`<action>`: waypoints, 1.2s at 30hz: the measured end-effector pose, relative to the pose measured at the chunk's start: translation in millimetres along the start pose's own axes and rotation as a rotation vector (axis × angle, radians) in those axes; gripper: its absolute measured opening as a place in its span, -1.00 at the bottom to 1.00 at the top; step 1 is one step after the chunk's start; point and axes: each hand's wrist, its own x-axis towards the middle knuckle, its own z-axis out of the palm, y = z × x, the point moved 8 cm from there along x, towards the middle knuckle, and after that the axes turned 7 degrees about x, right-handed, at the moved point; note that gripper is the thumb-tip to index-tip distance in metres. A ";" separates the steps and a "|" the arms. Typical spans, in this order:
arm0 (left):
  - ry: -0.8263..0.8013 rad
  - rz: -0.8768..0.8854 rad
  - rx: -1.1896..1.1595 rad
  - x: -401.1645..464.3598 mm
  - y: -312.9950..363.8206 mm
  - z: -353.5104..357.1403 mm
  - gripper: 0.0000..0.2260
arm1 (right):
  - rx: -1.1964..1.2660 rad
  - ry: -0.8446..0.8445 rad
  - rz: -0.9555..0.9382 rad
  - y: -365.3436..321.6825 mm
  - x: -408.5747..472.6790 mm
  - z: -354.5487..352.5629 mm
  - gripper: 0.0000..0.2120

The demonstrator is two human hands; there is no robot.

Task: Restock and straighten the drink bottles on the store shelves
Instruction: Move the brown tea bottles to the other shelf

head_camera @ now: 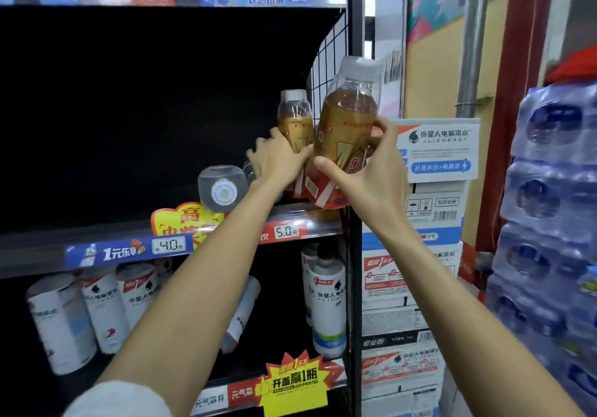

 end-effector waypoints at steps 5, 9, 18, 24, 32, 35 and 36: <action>-0.019 -0.011 -0.016 1.6 -5.4 1.2 -0.34 | -0.163 0.013 -0.092 -12.0 6.5 8.7 -0.18; 0.186 -0.005 -0.641 -18.9 -10.5 -25.1 -0.55 | -0.281 0.052 -0.158 -21.3 5.0 15.4 -0.18; 0.120 0.100 -0.990 -53.3 -12.6 -23.2 -0.60 | -0.303 -0.029 -0.174 -24.4 4.6 64.6 -0.14; -0.073 0.052 -0.915 -50.8 -2.6 -1.8 -0.46 | -0.487 -0.168 -0.087 -4.2 8.6 80.2 -0.25; -0.121 0.082 -0.987 -68.2 -1.6 -5.6 -0.54 | -0.602 -0.139 -0.203 -8.3 -9.8 65.9 -0.51; 0.001 0.144 -0.886 -94.3 -11.1 -22.6 -0.59 | -0.381 -0.064 -0.327 -16.8 -38.0 47.9 -0.60; 0.060 0.177 -0.850 -107.1 -17.9 -28.3 -0.62 | -0.302 -0.077 -0.362 -18.9 -51.7 42.7 -0.62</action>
